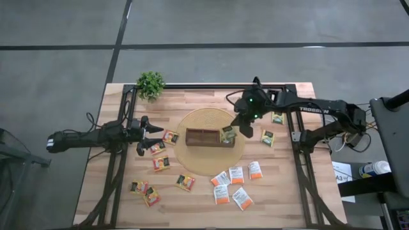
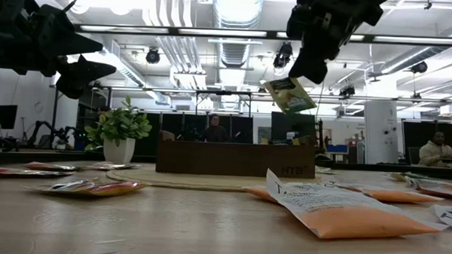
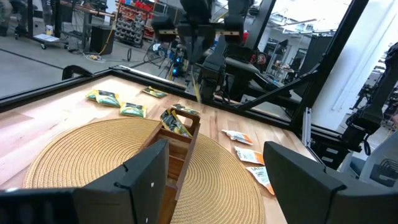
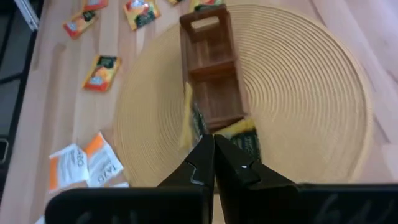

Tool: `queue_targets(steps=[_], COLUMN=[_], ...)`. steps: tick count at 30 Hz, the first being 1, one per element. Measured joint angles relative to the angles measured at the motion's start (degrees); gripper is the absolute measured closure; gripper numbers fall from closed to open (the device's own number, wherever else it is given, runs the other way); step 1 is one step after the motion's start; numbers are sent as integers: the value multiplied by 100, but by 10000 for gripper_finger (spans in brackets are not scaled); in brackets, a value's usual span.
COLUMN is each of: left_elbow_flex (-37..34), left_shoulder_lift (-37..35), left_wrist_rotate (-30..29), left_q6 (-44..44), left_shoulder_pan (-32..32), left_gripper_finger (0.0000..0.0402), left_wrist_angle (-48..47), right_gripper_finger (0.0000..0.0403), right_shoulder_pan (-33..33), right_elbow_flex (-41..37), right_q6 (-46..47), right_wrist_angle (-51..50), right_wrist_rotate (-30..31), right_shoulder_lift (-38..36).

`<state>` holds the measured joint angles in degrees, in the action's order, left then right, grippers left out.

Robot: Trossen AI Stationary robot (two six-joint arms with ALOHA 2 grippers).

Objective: Pick & Place Tea
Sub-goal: Put the yellow tea bag into the right section of the wooden organizer

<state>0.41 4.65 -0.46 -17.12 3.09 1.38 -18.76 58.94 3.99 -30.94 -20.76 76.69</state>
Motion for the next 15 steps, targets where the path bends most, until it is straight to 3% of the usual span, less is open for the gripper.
queue_targets(steps=[15], left_elbow_flex=[1], left_shoulder_lift=[-1], left_wrist_rotate=[0], left_q6=[0], left_shoulder_pan=[-1], left_gripper_finger=[145], left_wrist_angle=[0], right_gripper_finger=[395], right_shoulder_pan=[120], right_elbow_flex=[-834], right_q6=[489], right_wrist_angle=[1257], right_wrist_rotate=[602], right_shoulder_lift=[44])
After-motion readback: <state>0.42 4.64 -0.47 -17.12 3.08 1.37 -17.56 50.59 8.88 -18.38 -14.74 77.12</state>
